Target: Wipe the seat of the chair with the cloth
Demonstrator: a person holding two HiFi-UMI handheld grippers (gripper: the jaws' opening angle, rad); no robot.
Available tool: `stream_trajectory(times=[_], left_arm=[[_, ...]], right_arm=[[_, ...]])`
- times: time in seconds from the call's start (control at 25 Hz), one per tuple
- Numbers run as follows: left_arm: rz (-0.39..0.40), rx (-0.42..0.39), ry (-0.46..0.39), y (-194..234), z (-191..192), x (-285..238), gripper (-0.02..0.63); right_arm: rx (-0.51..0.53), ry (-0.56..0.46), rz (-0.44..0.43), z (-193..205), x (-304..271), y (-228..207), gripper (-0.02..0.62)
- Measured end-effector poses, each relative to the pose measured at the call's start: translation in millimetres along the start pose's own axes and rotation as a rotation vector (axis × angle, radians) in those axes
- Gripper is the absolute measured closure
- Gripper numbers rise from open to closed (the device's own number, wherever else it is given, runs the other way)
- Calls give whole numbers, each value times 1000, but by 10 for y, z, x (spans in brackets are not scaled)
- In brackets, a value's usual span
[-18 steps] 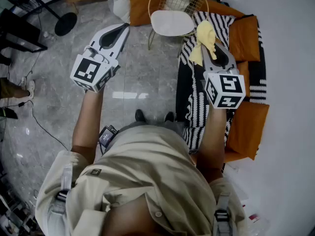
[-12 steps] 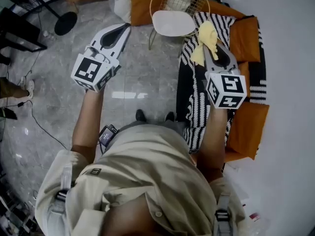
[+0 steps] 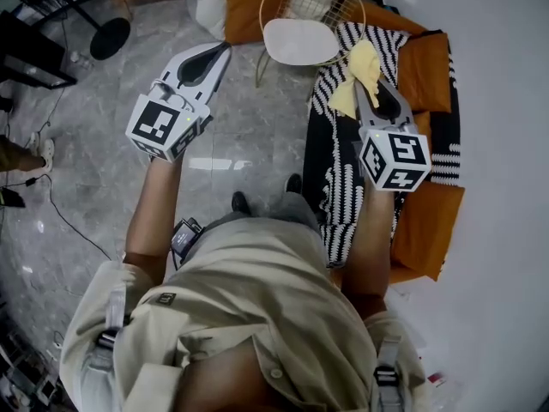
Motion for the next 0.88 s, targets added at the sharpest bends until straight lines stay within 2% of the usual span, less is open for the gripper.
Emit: stream_trajectory(times=[0.2, 0.4, 0.68, 0.76, 0.88], left_arm=[[-22, -30, 43, 19, 192, -342, 591], [-70, -38, 94, -18, 304, -893, 591], [-184, -14, 145, -421, 383, -1687, 591], [-186, -16, 150, -561, 442, -1822, 591], [-174, -49, 221, -625, 515, -1999, 591]], right_arm=[[-36, -7, -26, 74, -239, -426, 482], [-55, 5, -65, 148, -610, -1090, 482], [-28, 37, -153, 266, -943, -2098, 482], [-30, 40, -168, 326, -946, -2289, 482], [-46, 35, -187, 330, -976, -2543, 482]])
Point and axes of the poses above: the fingertips, and each gripper's own axes: x backward along the fingers, y to its left, z out of its underside, the point moved 5 cm from there along x, backward along the fingers, and after that the axes turned 15 degrees about -z, right-handed, at the moved point
